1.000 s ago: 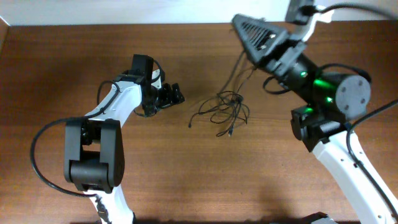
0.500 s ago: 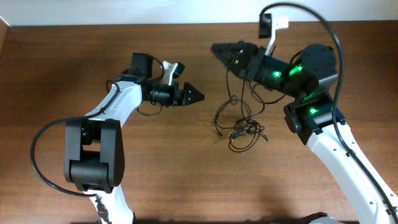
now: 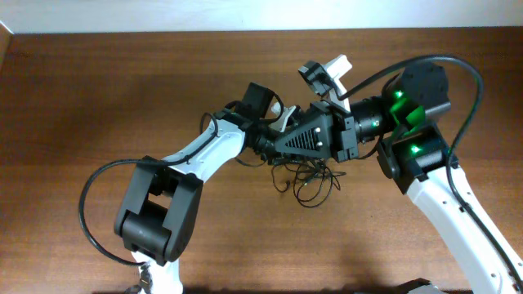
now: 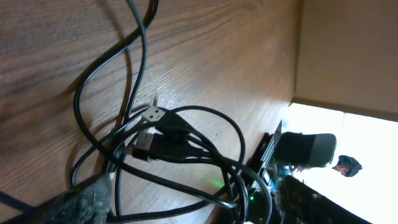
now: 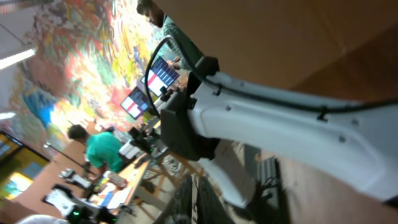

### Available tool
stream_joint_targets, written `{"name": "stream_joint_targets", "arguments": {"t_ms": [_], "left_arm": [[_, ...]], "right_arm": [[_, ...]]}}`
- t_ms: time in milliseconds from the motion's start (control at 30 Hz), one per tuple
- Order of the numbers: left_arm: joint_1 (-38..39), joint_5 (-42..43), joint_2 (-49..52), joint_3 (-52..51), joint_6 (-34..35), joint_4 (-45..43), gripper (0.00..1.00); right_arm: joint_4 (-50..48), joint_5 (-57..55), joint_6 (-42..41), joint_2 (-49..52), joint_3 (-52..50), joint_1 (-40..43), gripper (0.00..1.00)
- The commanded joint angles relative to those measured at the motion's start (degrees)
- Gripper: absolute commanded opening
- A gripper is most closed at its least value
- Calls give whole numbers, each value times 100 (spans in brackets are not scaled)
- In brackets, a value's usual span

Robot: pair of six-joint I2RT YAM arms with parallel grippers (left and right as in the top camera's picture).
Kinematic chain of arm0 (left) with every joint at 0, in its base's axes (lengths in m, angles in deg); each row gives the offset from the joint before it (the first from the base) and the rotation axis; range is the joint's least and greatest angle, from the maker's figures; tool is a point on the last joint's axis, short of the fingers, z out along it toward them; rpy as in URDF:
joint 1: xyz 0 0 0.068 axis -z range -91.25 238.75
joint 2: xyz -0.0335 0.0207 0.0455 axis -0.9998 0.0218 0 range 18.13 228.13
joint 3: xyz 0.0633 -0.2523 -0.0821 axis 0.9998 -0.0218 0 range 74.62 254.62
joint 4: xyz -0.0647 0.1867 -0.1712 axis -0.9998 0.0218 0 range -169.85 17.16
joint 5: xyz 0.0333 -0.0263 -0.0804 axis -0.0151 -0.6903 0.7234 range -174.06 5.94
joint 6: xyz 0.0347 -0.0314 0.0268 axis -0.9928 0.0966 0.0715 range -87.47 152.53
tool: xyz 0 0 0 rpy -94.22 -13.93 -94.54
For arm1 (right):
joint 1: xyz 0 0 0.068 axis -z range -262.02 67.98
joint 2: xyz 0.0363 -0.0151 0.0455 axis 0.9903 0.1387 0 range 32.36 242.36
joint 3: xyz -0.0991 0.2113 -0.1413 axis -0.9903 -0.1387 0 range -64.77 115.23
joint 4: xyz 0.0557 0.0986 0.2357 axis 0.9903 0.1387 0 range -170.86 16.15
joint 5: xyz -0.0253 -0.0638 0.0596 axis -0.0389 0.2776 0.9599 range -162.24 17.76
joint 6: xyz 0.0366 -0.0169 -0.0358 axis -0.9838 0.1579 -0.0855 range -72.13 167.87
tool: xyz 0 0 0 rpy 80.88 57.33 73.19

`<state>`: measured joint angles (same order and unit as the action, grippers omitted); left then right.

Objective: Untangle cables
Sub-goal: 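Bring the left gripper to the hanging cables and pull them apart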

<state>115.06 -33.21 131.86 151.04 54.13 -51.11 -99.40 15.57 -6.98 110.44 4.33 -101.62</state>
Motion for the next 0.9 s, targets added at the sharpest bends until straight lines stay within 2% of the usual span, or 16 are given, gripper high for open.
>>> {"name": "stream_joint_targets", "arguments": {"t_ms": [0, 67, 133, 167, 233, 300, 333, 367, 400, 500, 600, 867], "left_arm": [[116, -118, 50, 44, 118, 48, 84], [229, -144, 55, 44, 131, 52, 82], [382, -520, 61, 44, 367, 264, 76], [426, -715, 61, 44, 387, 428, 73], [435, -1023, 70, 44, 387, 627, 61], [457, -1043, 70, -28, 387, 643, 59], [457, -1110, 70, -44, 387, 647, 53], [457, -1410, 72, -44, 387, 649, 12], [457, -1720, 72, -44, 387, 654, 0], [225, -2830, 72, -44, 382, 1040, 0], [-350, -3722, 72, -44, 328, 1554, 0], [-2288, -3915, 72, -131, 234, 1851, 0]], "right_arm": [[98, 114, -7, -264, 44, -33, 4], [127, 114, -7, -269, 44, -33, 4], [125, 114, -7, -269, 44, -33, 4], [125, 111, -7, -269, 44, -33, 4], [125, 111, -7, -269, 44, -33, 4], [125, 111, -7, -269, 44, -33, 4], [125, 111, -7, -269, 44, -33, 4], [125, 111, -7, -269, 44, -33, 4], [125, 111, -9, -269, 44, -33, 4], [118, 114, -378, -354, 44, -26, 4], [114, 111, -452, -625, 44, 116, 4], [122, 111, -1060, -1362, 44, 1410, 4]]}}
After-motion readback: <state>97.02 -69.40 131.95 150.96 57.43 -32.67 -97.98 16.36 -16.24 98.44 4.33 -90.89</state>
